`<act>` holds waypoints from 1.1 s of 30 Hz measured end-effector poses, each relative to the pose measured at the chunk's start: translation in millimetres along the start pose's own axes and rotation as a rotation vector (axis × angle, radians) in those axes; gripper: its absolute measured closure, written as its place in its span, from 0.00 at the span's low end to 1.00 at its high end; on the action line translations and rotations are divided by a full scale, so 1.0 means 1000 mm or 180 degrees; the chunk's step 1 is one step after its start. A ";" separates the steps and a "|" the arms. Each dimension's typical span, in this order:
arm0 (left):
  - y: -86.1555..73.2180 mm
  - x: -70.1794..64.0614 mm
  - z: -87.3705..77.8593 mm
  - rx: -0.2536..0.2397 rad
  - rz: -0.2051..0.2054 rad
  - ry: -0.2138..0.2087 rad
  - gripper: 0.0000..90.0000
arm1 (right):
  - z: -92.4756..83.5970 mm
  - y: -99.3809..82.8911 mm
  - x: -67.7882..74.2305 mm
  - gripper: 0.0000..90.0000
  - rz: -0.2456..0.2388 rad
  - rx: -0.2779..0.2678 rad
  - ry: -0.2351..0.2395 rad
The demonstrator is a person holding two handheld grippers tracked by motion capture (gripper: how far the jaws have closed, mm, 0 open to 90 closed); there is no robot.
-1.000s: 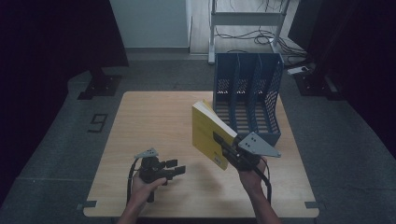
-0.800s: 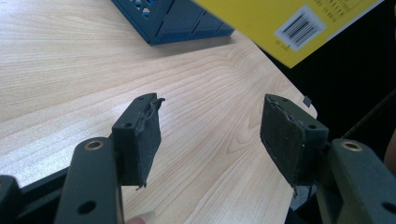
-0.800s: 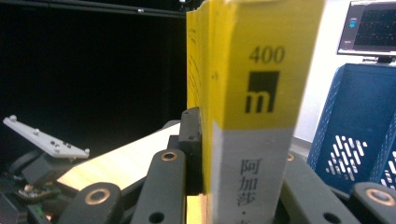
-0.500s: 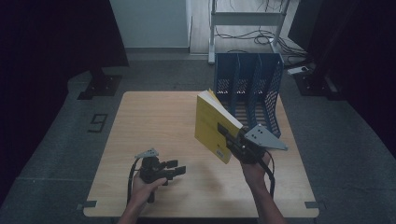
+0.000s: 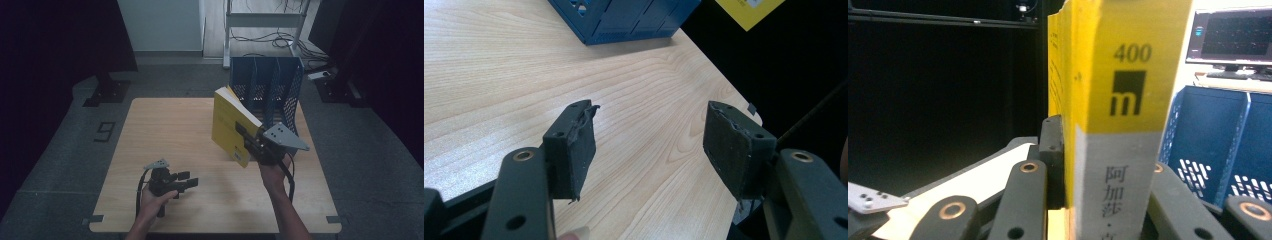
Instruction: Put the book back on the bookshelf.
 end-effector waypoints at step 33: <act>0.000 0.003 -0.002 -0.0001 -0.0026 0.0005 0.42 | 0.026 -0.007 -0.049 0.83 0.0058 0.0168 -0.0492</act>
Point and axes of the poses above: each handheld gripper's, and its own axes: z roughly forward along the jaws, y roughly out of its top, x roughly to its left, the point moved 6 cm from there along z, roughly forward along the jaws, and after that the axes turned 5 degrees about -z, right-handed, at the moved point
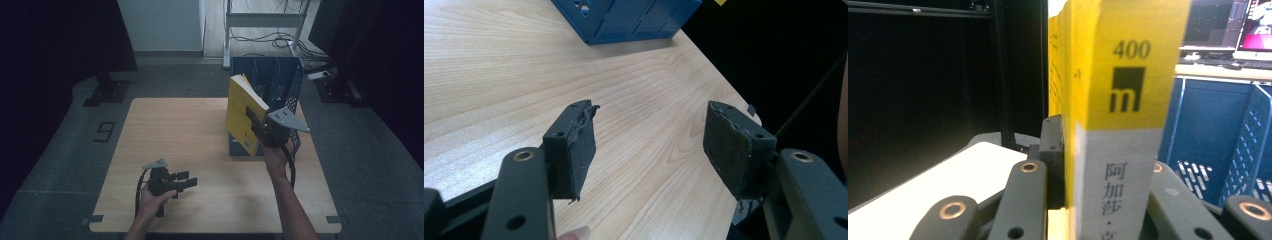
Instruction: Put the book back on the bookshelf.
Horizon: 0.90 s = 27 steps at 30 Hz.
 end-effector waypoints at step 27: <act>0.000 0.002 -0.001 0.0010 0.0012 0.0029 0.42 | 0.021 -0.007 -0.020 0.83 0.0017 0.0102 -0.0274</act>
Point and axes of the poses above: each handheld gripper's, and its own axes: z roughly forward along the jaws, y roughly out of its top, x roughly to its left, the point moved 6 cm from there along z, roughly forward along the jaws, and after that the axes turned 5 degrees about -z, right-handed, at the moved point
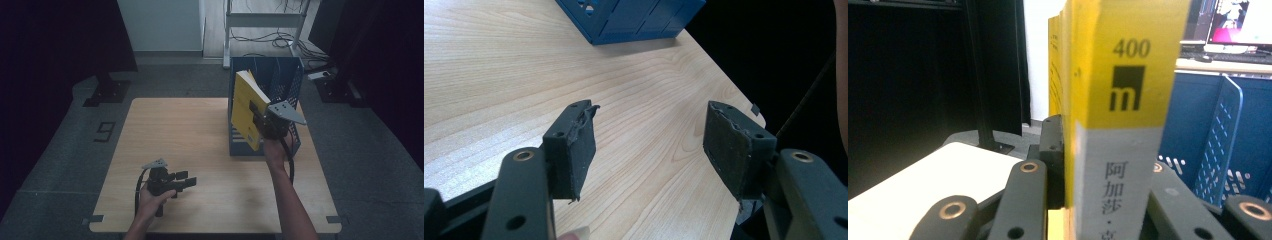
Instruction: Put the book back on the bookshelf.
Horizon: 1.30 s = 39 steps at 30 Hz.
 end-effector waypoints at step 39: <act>0.000 0.002 -0.001 0.0024 -0.0031 0.0005 0.41 | 0.039 -0.015 -0.009 0.83 0.0064 0.0168 -0.0222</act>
Point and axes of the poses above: each handheld gripper's, and its own axes: z roughly forward along the jaws, y roughly out of its top, x roughly to its left, the point moved 6 cm from there along z, roughly forward along the jaws, and after that the axes turned 5 degrees about -z, right-handed, at the moved point
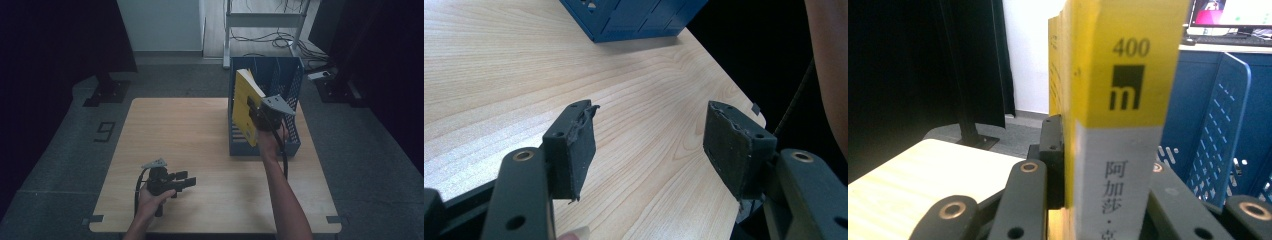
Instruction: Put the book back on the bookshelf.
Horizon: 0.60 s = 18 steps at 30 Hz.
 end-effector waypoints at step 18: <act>0.002 0.000 -0.002 -0.0037 -0.0019 -0.0017 0.41 | 0.020 0.001 0.002 0.83 -0.0039 0.0057 -0.0087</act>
Point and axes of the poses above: each handheld gripper's, and its own axes: z roughly forward along the jaws, y roughly out of its top, x roughly to its left, the point moved 6 cm from there along z, roughly forward along the jaws, and after that the axes turned 5 degrees about -z, right-handed, at the moved point
